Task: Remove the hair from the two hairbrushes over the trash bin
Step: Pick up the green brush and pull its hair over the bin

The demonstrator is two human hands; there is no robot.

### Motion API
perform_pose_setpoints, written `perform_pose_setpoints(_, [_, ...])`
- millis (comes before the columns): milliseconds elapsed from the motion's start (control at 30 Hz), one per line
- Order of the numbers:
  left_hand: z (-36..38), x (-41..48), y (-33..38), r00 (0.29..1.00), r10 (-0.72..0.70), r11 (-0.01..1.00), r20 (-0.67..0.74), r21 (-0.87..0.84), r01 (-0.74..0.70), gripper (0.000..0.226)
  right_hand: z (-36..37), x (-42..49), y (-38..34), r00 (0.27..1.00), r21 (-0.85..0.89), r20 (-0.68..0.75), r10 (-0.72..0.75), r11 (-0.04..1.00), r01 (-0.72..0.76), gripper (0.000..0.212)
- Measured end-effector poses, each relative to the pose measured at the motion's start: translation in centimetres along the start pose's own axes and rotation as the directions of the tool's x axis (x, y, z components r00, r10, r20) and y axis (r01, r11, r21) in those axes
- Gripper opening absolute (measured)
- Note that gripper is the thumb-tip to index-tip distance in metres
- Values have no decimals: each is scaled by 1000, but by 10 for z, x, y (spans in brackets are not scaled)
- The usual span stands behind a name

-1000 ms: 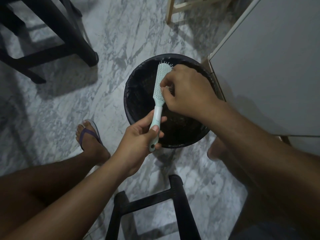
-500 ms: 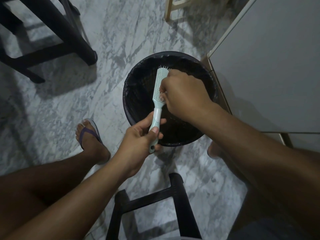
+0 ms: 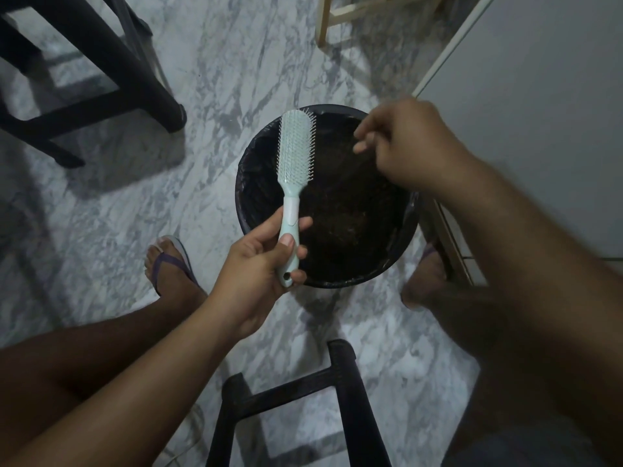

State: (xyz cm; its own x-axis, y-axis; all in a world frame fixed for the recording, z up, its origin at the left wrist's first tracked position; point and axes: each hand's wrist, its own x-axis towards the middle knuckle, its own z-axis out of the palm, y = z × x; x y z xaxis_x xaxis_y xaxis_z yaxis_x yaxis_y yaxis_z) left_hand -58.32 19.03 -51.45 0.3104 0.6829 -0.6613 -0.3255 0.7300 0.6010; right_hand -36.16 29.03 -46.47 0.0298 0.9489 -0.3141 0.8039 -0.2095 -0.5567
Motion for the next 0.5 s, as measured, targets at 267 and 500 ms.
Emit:
perform_pose_setpoints(267, [2, 2, 3, 1000, 9, 1000, 0, 27, -9, 46, 29, -12, -14, 965, 53, -89, -248, 966, 253, 21])
perform_pose_setpoints(500, [3, -3, 2, 996, 89, 967, -19, 240, -82, 51, 42, -7, -13, 951, -55, -86, -296, 955, 292, 14])
